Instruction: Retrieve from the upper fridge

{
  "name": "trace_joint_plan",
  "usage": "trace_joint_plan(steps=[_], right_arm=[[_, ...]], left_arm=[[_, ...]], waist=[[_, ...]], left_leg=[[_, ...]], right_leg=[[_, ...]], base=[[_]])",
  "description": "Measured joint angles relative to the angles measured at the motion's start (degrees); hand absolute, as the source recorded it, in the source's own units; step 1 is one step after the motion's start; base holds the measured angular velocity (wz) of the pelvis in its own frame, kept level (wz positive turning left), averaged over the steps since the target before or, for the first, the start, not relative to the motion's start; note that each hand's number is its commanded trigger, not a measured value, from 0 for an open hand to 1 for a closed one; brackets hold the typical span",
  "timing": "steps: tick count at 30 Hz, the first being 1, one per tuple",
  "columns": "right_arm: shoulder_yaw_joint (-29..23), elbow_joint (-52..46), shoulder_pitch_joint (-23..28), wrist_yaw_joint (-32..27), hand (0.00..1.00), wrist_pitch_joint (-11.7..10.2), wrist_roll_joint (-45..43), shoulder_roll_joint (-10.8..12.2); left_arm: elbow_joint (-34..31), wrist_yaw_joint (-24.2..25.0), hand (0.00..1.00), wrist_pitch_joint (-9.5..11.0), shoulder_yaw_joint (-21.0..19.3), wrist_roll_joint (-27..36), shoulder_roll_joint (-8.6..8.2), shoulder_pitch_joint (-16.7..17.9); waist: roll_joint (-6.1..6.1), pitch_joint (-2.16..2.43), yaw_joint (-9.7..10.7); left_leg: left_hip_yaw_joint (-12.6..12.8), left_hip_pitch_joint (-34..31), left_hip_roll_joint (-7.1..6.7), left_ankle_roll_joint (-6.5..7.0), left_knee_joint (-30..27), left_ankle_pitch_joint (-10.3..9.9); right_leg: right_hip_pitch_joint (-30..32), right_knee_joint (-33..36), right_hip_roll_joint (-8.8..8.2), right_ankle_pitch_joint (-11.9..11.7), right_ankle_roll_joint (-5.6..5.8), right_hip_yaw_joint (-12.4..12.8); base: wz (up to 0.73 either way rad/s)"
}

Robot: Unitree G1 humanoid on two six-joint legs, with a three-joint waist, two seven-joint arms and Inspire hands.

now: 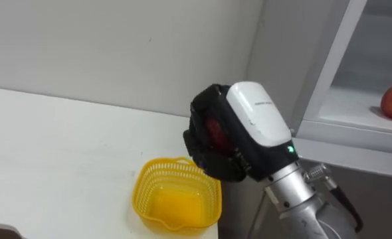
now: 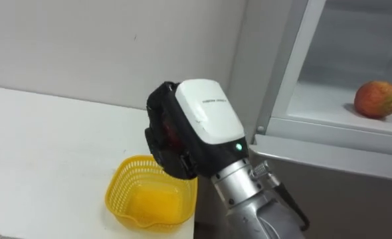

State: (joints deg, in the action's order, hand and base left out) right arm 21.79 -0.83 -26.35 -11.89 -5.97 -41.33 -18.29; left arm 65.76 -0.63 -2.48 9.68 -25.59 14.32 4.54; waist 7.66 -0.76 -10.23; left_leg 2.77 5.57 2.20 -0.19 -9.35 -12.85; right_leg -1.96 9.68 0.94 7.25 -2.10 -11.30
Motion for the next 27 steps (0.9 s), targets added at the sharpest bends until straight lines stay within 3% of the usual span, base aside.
trace_joint_plan(steps=[13, 27], right_arm=[[3.5, 12.3, -0.2, 0.2, 1.00, 0.0, 0.8, 0.3], [3.6, 18.9, -1.8, 0.2, 1.00, 0.8, 1.1, 1.0]], left_arm=[[-0.4, 0.4, 0.00, -0.1, -0.2, 0.1, -0.25, 0.0], [-0.4, 1.6, 0.00, -1.2, 0.0, 0.0, -0.33, -0.8]], waist=[[-0.71, -0.49, -3.6], [-0.80, -0.44, -4.4]], left_leg=[[-2.4, 0.0, 0.01, -0.03, -0.3, 0.1], [-3.2, -0.9, -0.41, 0.01, -1.2, 0.1]], right_leg=[[-0.8, -0.2, -0.29, 0.0, 0.03, -2.4], [-0.9, -0.2, -0.73, 0.0, 0.06, -3.1]], base=[[0.09], [0.02]])
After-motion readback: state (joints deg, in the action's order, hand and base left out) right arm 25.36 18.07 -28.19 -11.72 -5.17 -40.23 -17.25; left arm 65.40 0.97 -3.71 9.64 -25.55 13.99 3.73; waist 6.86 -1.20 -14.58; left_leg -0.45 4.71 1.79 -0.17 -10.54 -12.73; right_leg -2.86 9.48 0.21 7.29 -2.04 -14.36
